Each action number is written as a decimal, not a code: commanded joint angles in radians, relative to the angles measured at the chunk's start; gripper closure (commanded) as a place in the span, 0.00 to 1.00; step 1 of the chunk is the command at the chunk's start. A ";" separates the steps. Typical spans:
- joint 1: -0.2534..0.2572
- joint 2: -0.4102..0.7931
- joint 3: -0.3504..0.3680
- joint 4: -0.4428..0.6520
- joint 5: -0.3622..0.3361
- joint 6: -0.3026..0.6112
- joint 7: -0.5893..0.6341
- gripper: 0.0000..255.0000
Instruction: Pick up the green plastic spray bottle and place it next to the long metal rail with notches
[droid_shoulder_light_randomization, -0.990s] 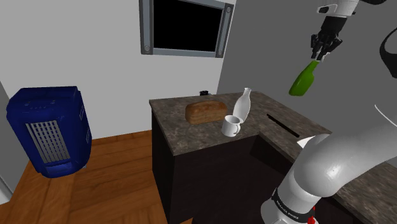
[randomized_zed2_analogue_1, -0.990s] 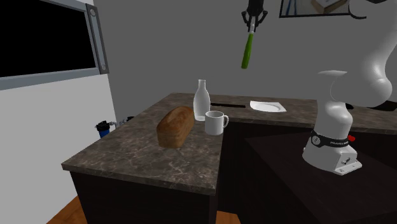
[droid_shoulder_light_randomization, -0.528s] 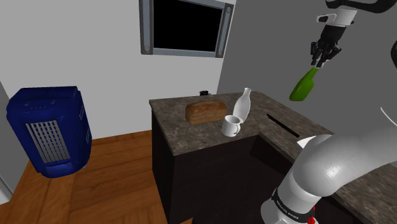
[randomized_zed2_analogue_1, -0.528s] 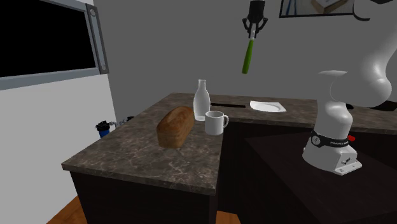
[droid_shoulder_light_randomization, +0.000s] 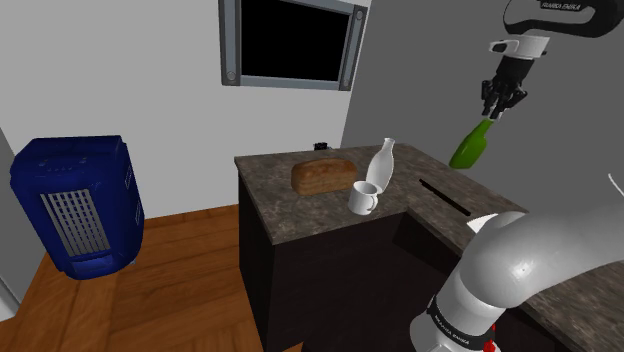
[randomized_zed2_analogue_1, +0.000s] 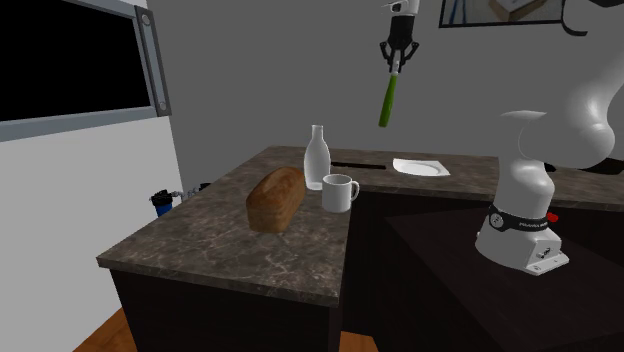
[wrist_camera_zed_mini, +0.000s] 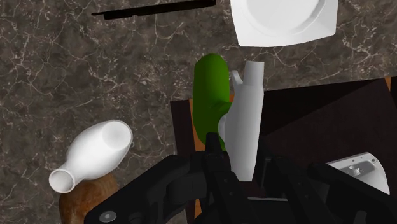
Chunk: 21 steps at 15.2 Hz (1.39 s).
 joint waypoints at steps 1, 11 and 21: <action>-0.006 -0.013 0.001 -0.037 -0.008 0.026 0.008 1.00; -0.027 -0.055 -0.011 -0.198 -0.042 0.148 0.038 1.00; -0.041 -0.072 -0.044 -0.335 -0.072 0.272 0.059 1.00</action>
